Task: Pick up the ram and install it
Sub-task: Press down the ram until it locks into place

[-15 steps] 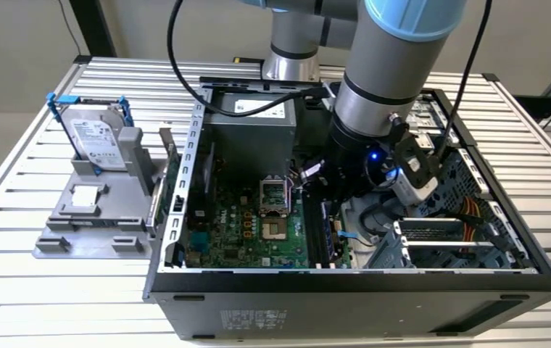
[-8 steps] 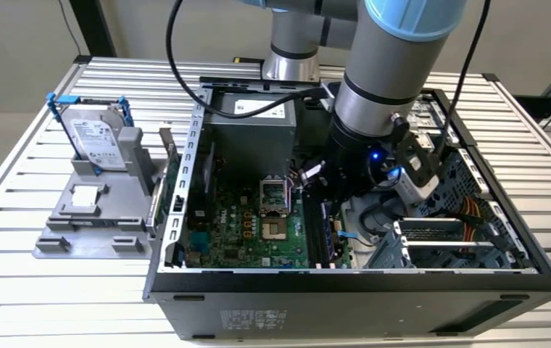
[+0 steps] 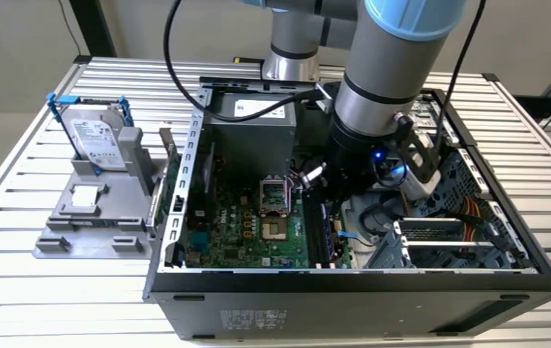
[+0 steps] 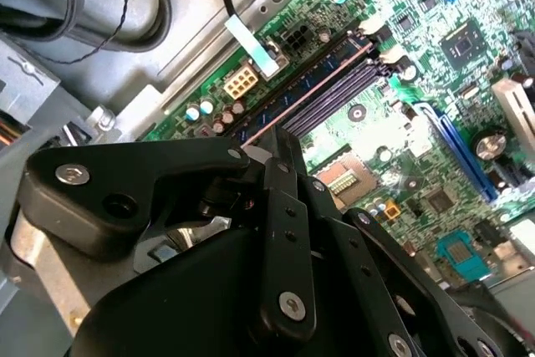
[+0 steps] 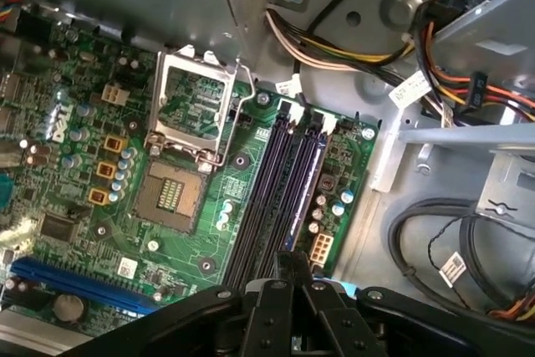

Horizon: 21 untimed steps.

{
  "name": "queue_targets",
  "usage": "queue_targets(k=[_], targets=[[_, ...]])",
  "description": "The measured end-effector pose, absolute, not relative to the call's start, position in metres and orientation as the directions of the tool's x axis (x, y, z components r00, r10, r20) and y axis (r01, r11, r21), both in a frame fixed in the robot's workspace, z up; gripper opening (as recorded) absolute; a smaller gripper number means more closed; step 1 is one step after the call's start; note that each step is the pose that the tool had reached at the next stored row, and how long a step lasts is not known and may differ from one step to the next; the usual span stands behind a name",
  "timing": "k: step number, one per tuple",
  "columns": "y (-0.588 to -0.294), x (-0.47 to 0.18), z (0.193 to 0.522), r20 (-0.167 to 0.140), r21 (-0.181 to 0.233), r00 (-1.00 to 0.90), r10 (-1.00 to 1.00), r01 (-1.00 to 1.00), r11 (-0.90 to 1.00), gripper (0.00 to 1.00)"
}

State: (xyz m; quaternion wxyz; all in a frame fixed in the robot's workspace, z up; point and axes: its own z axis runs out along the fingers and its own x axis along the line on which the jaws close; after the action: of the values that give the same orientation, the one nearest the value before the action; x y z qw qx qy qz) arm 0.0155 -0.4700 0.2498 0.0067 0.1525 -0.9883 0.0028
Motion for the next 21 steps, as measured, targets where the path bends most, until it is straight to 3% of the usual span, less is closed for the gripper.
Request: queue_targets(k=[21], targets=[[-0.4693, 0.0155, 0.2527, 0.014, -0.003, -0.916, -0.4, -0.4, 0.917, 0.0]])
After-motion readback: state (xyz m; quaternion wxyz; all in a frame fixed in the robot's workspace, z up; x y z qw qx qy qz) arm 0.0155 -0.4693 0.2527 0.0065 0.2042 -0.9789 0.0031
